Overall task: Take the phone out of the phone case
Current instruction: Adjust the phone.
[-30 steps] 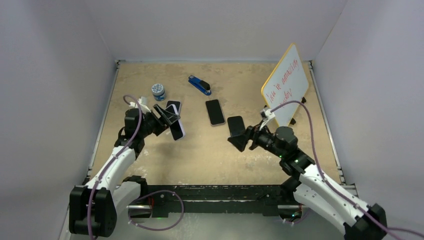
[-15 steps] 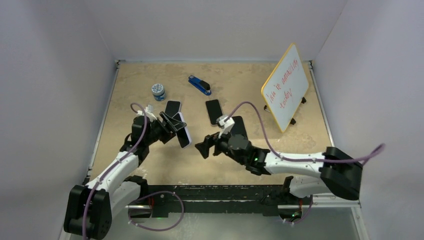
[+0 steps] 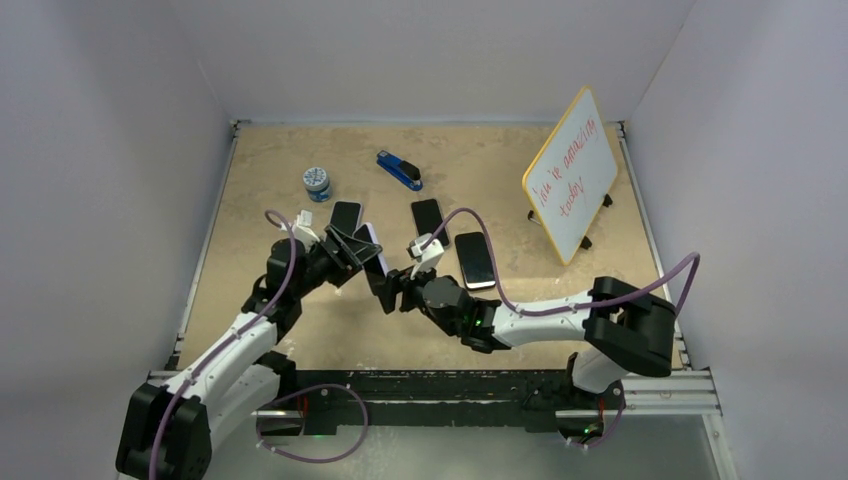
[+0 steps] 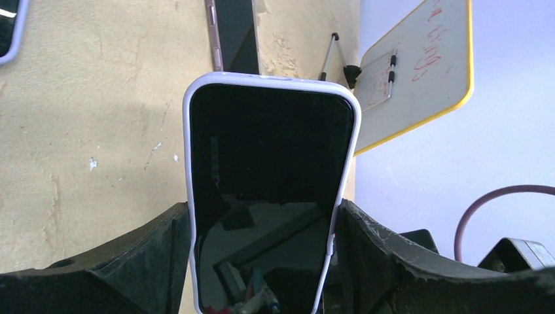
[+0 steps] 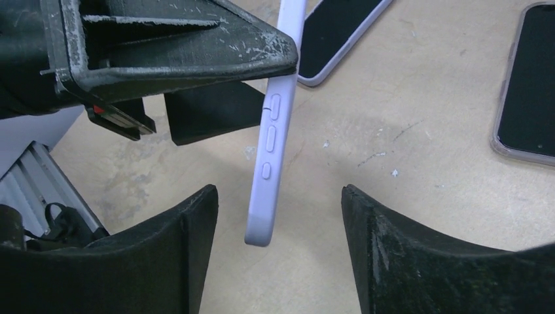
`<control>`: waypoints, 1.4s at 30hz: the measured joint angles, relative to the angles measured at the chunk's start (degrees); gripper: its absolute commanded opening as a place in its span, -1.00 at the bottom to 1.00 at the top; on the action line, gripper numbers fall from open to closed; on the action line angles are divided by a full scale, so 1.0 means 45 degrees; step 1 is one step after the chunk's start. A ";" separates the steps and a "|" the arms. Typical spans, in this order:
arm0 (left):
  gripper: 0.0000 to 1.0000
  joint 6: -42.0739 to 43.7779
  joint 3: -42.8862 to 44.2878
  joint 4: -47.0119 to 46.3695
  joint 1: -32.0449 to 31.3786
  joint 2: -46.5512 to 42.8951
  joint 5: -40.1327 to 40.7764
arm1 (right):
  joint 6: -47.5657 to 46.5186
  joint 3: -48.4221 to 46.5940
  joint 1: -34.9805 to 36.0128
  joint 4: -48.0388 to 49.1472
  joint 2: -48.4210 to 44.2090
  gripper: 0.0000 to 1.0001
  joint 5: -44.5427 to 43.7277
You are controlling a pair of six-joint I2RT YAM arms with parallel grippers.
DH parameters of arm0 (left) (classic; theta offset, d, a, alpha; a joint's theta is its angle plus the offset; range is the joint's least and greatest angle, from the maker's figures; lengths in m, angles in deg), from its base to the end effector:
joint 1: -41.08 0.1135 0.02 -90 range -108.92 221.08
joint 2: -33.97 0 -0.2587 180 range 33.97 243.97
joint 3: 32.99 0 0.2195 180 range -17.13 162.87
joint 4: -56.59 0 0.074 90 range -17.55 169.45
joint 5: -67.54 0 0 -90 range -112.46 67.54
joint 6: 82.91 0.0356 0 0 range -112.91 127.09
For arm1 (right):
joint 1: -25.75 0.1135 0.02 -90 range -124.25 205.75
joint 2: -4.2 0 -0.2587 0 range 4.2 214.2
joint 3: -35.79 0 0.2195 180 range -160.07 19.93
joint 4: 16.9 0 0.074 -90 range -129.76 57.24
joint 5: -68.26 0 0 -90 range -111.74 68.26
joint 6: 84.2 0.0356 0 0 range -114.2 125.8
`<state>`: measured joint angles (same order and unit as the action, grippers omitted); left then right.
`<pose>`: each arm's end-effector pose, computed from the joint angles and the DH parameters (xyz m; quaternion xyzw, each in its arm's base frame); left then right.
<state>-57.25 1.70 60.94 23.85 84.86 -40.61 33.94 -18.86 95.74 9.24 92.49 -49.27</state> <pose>0.1577 -0.0605 0.2151 -0.2420 0.7799 -0.4656 0.3412 0.1180 0.2760 0.2367 -0.1143 0.7381 0.3666 0.5547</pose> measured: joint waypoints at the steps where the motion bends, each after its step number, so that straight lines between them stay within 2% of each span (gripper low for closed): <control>1: -1.00 -0.0015 0.0000 -0.0005 -0.0049 -0.0058 0.0010 | 0.0083 0.0000 0.0005 0.0131 0.0029 0.25 0.0005; 6: -1.00 -0.0010 -0.0078 -0.0044 -0.0325 -0.0345 0.0058 | 0.0393 0.0083 0.0005 0.0913 0.0058 0.00 0.0053; 7: -1.00 0.0000 -0.0146 -0.0053 -0.0374 -0.0403 0.0063 | 0.0408 0.0126 0.0005 0.1064 0.0058 -0.11 0.0058; 9: -1.00 0.0010 -0.0277 -0.0010 -0.0466 -0.0515 0.0068 | 0.0398 0.0209 0.0005 0.1292 0.0063 -0.47 0.0126; 11: -1.00 0.0083 -0.0374 0.0005 -0.0539 -0.0622 0.0058 | 0.0374 0.0243 0.0005 0.1613 0.0136 -0.93 0.0277; 12: -1.00 0.0141 -0.0403 0.0039 -0.0568 -0.0695 0.0044 | 0.0355 0.0277 0.0005 0.1710 0.0151 -1.00 0.0296; 14: -0.82 0.0471 -0.0403 0.0112 -0.0568 -0.0894 0.0092 | 0.0427 0.0525 -0.0112 0.1914 0.0160 -1.00 0.0238; 17: -0.16 0.0933 -0.0398 0.0384 -0.0597 -0.1117 0.0015 | 0.0457 0.0806 -0.0112 0.2327 0.0151 -1.00 0.0413; 19: 0.17 0.1399 -0.0369 0.0641 -0.0631 -0.1224 -0.0257 | 0.0500 0.1195 -0.0087 0.2701 0.0053 -1.00 0.0578; 23: 0.50 0.2059 -0.0189 0.0850 -0.0772 -0.1253 -0.1044 | 0.0568 0.2069 -0.0019 0.3065 -0.0714 -1.00 0.0855; 29: 0.71 0.3191 0.0044 0.0593 -0.0855 -0.1710 -0.1792 | 0.0787 0.3075 -0.0044 0.2943 -0.2492 -1.00 0.1151; 35: 0.73 0.4410 0.0083 -0.0593 -0.0685 -0.1787 -0.1773 | 0.1506 0.4784 -0.1326 0.2875 -0.3968 -1.00 0.1719; 42: 0.73 0.4333 -0.1243 -0.3327 -0.0685 -0.1812 -0.2312 | 0.2550 0.5654 -0.2788 0.3264 -0.3988 -1.00 0.2861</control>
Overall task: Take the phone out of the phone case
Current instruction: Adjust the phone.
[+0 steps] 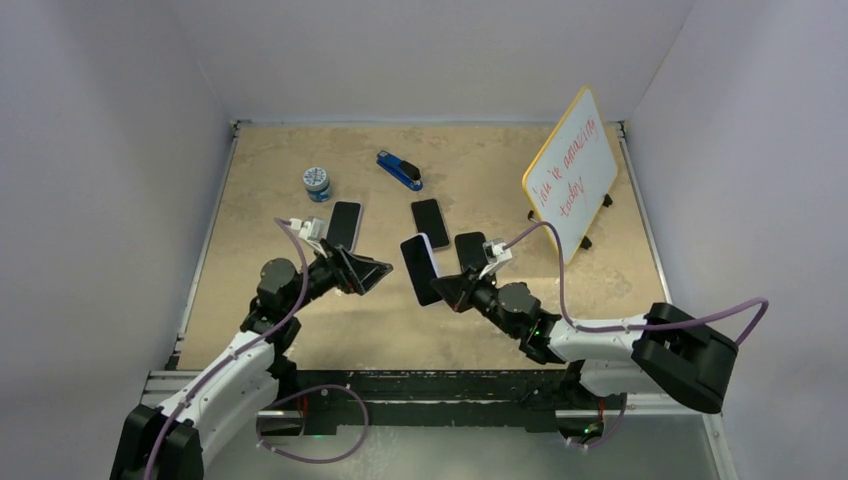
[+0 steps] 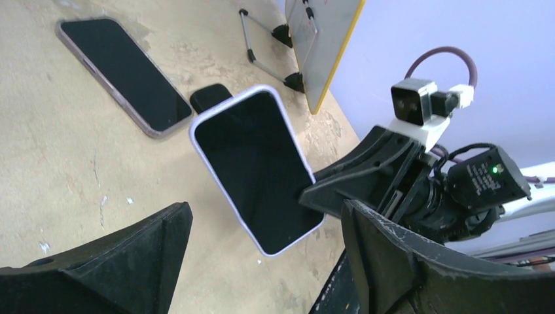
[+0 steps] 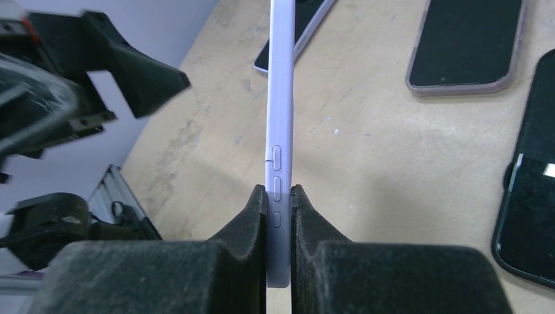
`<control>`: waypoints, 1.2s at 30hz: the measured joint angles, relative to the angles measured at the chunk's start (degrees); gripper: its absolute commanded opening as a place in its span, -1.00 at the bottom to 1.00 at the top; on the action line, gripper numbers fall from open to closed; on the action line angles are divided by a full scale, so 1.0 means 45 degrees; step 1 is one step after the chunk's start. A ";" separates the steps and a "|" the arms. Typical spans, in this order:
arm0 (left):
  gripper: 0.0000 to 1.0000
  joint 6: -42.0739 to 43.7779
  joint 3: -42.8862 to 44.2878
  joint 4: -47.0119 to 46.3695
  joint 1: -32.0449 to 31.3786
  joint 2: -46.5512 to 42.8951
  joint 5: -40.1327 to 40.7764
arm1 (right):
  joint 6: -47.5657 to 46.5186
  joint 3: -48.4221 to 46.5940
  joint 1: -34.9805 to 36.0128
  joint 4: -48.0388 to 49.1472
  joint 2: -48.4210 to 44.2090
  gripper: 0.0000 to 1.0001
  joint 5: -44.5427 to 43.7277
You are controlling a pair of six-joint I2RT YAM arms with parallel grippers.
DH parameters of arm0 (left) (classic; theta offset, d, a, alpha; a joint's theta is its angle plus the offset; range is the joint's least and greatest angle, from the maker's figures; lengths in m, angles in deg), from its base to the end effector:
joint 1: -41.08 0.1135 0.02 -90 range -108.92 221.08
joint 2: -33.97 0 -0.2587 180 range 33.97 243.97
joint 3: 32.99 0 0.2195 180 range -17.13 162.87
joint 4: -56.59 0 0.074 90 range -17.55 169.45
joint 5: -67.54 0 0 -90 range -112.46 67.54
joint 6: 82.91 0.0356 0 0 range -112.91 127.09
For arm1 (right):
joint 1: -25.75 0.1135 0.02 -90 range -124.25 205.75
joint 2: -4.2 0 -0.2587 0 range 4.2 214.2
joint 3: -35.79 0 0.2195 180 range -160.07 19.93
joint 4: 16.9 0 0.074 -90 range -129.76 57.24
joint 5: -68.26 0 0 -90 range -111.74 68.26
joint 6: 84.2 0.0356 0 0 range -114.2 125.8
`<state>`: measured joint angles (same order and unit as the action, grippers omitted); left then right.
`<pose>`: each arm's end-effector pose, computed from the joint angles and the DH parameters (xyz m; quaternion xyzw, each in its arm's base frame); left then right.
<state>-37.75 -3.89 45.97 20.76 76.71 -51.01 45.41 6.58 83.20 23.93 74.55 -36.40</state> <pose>0.1333 -0.0675 0.2318 0.0165 0.7231 -0.5099 0.4657 0.1188 0.1694 0.2121 -0.0202 0.7087 0.4642 0.5310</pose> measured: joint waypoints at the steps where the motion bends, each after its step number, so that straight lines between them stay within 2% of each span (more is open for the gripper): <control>1: 0.73 -0.0063 -0.0214 -0.0262 0.0000 0.0019 -0.0049 | 0.0155 0.0024 -0.0112 0.0136 0.0005 -1.00 0.0214; 13: 0.71 -0.1972 -0.1467 -0.4415 0.0000 0.2040 -0.1132 | 0.1919 0.0155 -0.0772 0.3104 0.0568 -1.00 0.2511; 25: 0.49 -0.3045 -0.1467 -0.6756 0.0000 0.2361 -0.1904 | 0.2973 0.0034 -0.0787 0.5197 0.1977 -1.00 0.4449; 31: 0.27 -0.3385 -0.1467 -0.7174 0.0000 0.2467 -0.2040 | 0.3536 -0.0180 -0.0942 0.5804 0.2623 -1.00 0.5221; 36: -0.08 -0.3808 -0.1467 -0.7786 0.0010 0.2623 -0.2166 | 0.3759 -0.0257 -0.1030 0.6062 0.2628 -1.00 0.5552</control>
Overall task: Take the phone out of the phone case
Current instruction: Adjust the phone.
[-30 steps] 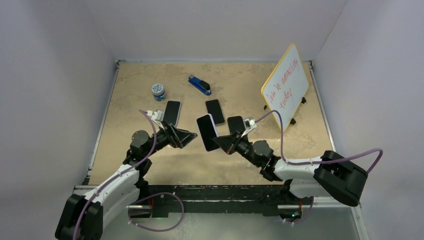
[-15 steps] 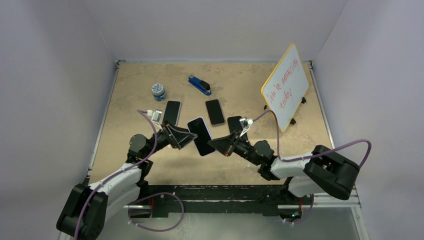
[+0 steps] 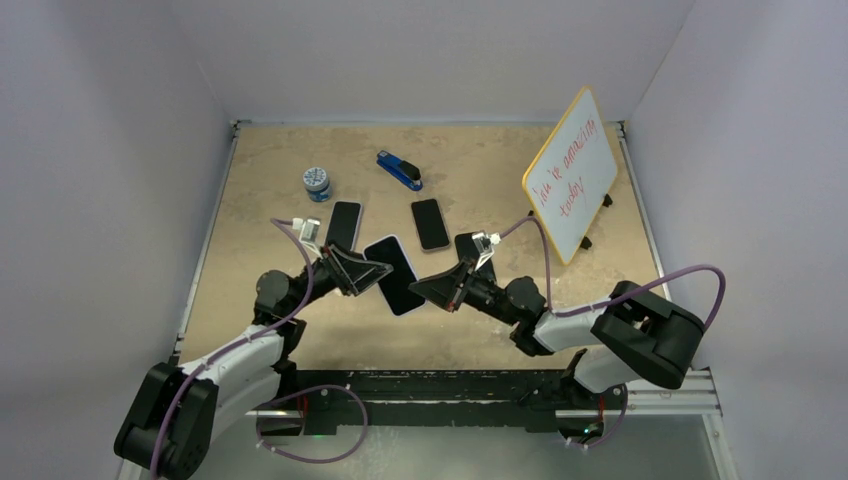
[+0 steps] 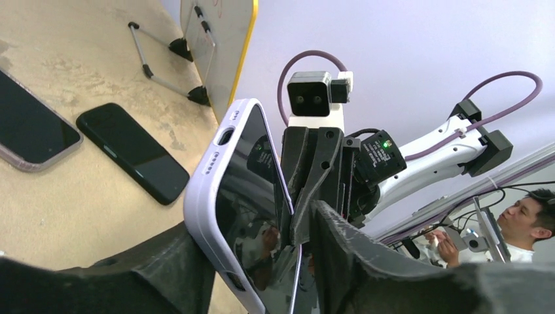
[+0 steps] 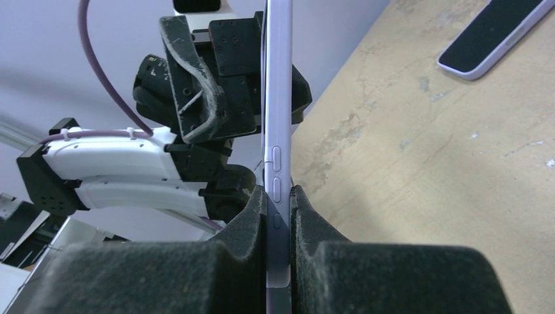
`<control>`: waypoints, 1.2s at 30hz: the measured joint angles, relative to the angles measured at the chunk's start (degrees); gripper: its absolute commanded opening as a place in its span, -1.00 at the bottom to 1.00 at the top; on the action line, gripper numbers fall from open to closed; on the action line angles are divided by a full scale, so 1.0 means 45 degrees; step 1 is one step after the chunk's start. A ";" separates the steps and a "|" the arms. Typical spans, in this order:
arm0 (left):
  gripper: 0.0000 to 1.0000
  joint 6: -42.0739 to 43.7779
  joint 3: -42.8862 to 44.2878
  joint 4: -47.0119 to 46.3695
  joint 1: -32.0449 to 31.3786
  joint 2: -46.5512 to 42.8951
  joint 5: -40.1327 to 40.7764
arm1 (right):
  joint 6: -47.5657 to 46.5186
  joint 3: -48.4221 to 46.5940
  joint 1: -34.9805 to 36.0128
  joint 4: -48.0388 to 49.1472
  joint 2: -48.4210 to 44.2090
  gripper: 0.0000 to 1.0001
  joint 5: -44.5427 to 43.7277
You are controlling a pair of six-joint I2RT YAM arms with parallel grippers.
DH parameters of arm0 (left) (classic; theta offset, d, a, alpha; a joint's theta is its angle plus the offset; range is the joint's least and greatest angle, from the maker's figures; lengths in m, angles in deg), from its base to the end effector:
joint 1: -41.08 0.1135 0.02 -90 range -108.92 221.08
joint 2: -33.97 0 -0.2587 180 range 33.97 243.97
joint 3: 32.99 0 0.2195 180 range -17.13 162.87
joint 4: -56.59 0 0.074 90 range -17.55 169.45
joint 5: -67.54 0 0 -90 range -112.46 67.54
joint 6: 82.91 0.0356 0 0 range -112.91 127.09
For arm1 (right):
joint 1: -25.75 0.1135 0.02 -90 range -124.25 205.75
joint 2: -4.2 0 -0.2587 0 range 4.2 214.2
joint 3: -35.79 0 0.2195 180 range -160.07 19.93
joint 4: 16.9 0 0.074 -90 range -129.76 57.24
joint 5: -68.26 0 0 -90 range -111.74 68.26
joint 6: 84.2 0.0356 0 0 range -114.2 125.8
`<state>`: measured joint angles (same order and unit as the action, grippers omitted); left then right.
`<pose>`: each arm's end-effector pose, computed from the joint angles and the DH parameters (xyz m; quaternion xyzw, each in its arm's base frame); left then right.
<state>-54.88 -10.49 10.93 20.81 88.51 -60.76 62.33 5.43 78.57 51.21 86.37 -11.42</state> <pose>0.1378 -0.0744 0.2318 0.0331 0.6376 -0.6411 0.4259 0.1310 0.1832 0.2279 -0.0526 0.5993 0.6814 0.4168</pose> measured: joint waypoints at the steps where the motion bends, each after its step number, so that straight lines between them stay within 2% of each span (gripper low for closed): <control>1: -0.17 -0.0102 0.0000 -0.0146 0.0005 0.0010 0.0000 | 0.0019 -0.0029 -0.0010 0.0049 -0.0005 -1.00 0.0039; 4: -0.38 -0.0335 0.0000 -0.0437 0.0005 0.0010 0.0000 | 0.0063 -0.0194 -0.0087 0.0189 -0.0010 -1.00 0.0287; 7: -0.76 -0.0559 0.0000 -0.0680 0.0015 0.0010 0.0005 | 0.0049 -0.0471 -0.0087 0.0209 -0.0010 -1.00 0.0500; 9: -1.00 -0.0903 0.0000 -0.0942 0.0024 -0.0010 0.0005 | -0.0010 -0.0583 -0.0092 0.0223 -0.0010 -0.91 0.0612; 13: -1.00 -0.1481 -0.0010 -0.1185 0.0034 -0.0092 0.0146 | -0.0121 -0.0685 -0.0146 0.0379 -0.0010 -0.58 0.0743; 17: -1.00 -0.1783 -0.0257 -0.1209 0.0019 -0.0340 0.0593 | -0.0248 -0.0772 -0.0155 0.0389 -0.0005 -0.10 0.0695; 22: -1.00 -0.2307 -0.0622 -0.0617 0.0000 -0.0719 0.1724 | -0.0437 -0.0772 -0.0160 0.0563 -0.0005 0.19 0.0544; 29: -1.00 -0.3220 -0.0622 0.0000 0.0000 -0.0957 0.3798 | -0.0515 -0.0656 -0.0121 0.0699 0.0180 0.27 0.0330; 36: -1.00 -0.3929 -0.0457 -0.0029 0.0000 -0.0500 0.4721 | -0.0471 -0.0646 0.0253 0.0709 0.1452 0.28 0.0277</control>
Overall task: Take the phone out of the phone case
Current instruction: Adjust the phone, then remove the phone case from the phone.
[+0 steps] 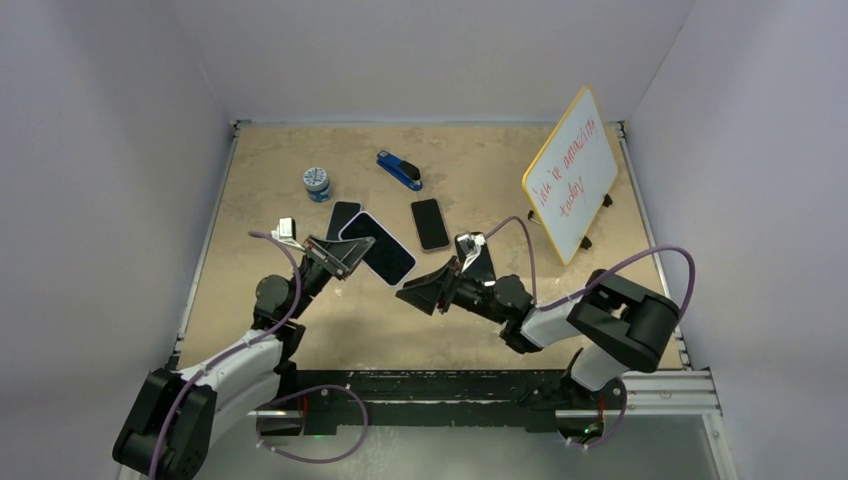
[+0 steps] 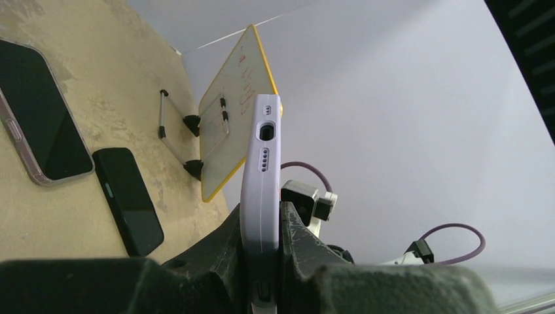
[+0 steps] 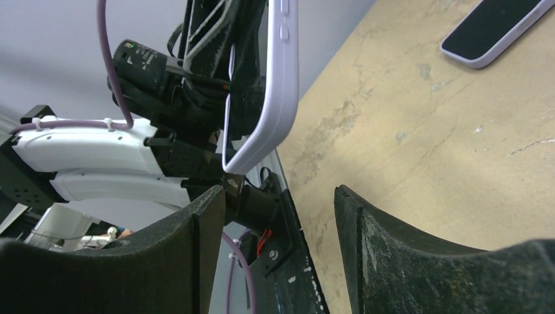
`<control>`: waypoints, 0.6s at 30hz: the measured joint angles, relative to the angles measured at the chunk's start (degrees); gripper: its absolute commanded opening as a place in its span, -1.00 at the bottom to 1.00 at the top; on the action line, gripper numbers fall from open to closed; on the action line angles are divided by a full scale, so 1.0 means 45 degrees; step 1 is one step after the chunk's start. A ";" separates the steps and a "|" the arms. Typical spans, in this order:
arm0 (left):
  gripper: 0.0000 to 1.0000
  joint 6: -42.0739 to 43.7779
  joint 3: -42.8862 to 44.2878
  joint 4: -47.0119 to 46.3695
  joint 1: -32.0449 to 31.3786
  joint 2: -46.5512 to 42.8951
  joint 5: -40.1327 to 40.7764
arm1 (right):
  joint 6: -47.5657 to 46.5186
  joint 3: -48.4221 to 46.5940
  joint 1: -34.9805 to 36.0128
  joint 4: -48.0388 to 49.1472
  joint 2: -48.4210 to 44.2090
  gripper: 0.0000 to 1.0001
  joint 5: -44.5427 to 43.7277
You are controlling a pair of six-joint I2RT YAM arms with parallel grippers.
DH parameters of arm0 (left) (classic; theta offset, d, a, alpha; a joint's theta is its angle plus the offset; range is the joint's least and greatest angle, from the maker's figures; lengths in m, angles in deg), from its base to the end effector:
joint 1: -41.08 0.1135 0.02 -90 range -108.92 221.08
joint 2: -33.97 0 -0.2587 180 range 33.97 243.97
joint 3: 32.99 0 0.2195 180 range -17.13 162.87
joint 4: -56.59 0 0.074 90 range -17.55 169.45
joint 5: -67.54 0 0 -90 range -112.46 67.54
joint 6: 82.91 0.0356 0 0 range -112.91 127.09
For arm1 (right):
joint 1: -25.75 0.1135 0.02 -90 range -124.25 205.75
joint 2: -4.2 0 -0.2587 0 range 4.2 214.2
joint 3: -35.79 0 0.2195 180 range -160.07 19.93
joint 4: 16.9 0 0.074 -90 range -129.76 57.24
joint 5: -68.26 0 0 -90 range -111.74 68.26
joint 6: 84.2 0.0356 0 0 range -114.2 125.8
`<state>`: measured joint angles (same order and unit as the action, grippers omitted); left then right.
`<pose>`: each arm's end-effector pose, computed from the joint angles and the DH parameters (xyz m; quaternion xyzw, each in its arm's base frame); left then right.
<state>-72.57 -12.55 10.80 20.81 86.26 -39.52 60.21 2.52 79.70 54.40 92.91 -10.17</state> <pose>0.1400 -0.0628 0.2284 -0.2003 0.5871 -0.6552 0.4311 0.1375 0.2010 0.2211 -0.0780 0.6000 0.6792 0.4153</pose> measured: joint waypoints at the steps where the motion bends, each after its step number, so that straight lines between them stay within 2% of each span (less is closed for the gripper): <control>1: -1.00 -0.0121 0.0029 -0.0005 0.0000 0.0063 0.0112 | 0.0000 -0.0053 0.0083 -0.0029 0.0155 0.28 0.0000; 10: -1.00 -0.0602 0.0078 0.0087 -0.0112 -0.0068 0.0568 | -0.0219 -0.0855 0.0510 -0.0019 0.0457 0.25 -0.0019; 18: -1.00 -0.0865 0.0078 0.0345 -0.0277 -0.0869 0.0894 | -0.0651 -0.0986 0.0695 -0.0005 0.0423 0.10 -0.0131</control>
<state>-76.46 -12.20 12.35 19.56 82.35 -35.50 57.28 -1.92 82.83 54.38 94.81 -10.76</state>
